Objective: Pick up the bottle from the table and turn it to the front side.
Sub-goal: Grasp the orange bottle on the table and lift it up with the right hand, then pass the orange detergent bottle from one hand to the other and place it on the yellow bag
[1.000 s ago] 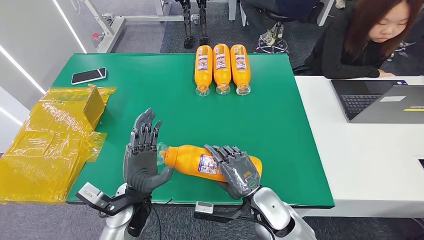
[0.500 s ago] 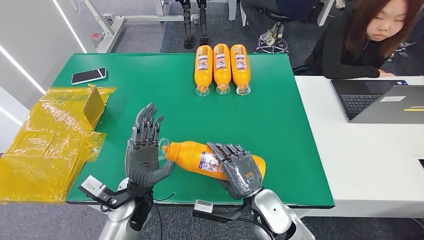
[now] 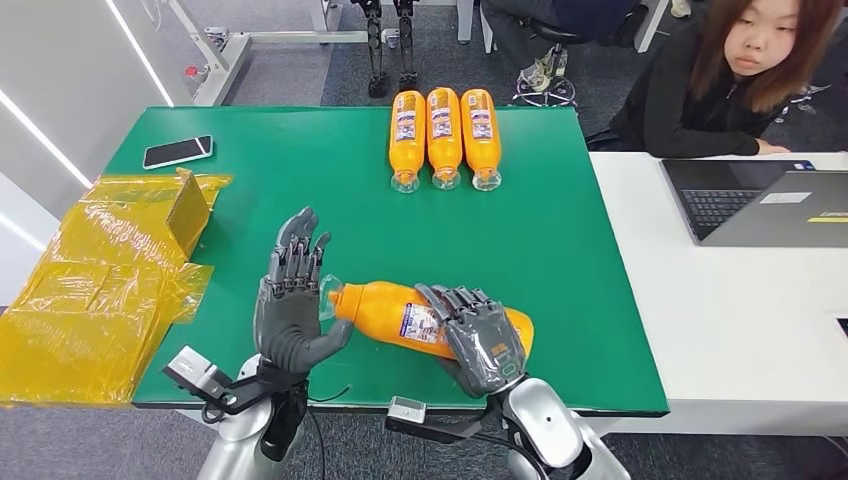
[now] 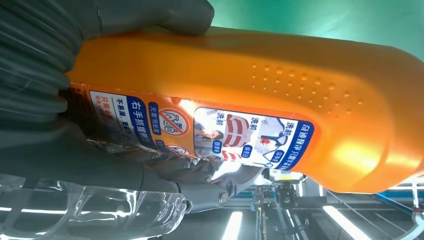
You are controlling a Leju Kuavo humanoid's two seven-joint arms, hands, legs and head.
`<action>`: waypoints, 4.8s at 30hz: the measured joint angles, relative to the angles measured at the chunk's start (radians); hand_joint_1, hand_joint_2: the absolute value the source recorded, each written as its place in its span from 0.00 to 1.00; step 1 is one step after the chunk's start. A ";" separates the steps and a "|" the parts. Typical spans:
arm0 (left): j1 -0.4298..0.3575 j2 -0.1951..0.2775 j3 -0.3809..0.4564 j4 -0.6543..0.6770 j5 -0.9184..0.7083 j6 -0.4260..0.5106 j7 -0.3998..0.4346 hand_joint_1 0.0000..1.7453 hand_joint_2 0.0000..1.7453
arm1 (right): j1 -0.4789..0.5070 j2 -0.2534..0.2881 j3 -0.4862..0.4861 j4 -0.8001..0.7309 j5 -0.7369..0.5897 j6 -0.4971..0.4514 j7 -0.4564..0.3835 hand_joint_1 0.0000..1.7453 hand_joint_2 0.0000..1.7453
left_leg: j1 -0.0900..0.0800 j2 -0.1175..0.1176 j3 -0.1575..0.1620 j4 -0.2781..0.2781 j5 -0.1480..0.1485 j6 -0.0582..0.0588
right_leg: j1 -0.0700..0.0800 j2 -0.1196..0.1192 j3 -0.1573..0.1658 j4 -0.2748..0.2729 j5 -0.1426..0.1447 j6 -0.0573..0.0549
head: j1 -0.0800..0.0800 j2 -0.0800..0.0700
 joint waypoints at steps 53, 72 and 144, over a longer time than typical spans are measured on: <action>0.144 0.052 -0.001 -0.135 0.025 0.006 0.032 0.00 1.00 | -0.025 0.061 -0.034 0.264 -0.741 -0.230 -0.480 1.00 1.00 | 0.000 0.001 0.000 0.000 -0.001 -0.001 | 0.000 0.001 -0.001 0.000 0.000 -0.001 | 0.000 0.000; 0.130 0.053 -0.001 -0.136 0.054 -0.013 0.032 0.00 1.00 | -0.025 0.117 0.044 0.297 -0.755 -0.228 -0.498 1.00 1.00 | 0.000 0.001 0.000 0.000 -0.001 -0.001 | 0.000 0.001 -0.001 0.000 -0.001 -0.001 | 0.000 0.000; 0.093 0.052 -0.004 -0.139 0.221 -0.076 0.072 0.00 1.00 | -0.075 0.220 0.147 0.346 -0.859 -0.180 -0.548 1.00 1.00 | 0.000 0.001 -0.001 -0.001 -0.001 -0.001 | 0.000 0.001 -0.001 0.000 -0.001 -0.001 | 0.000 0.000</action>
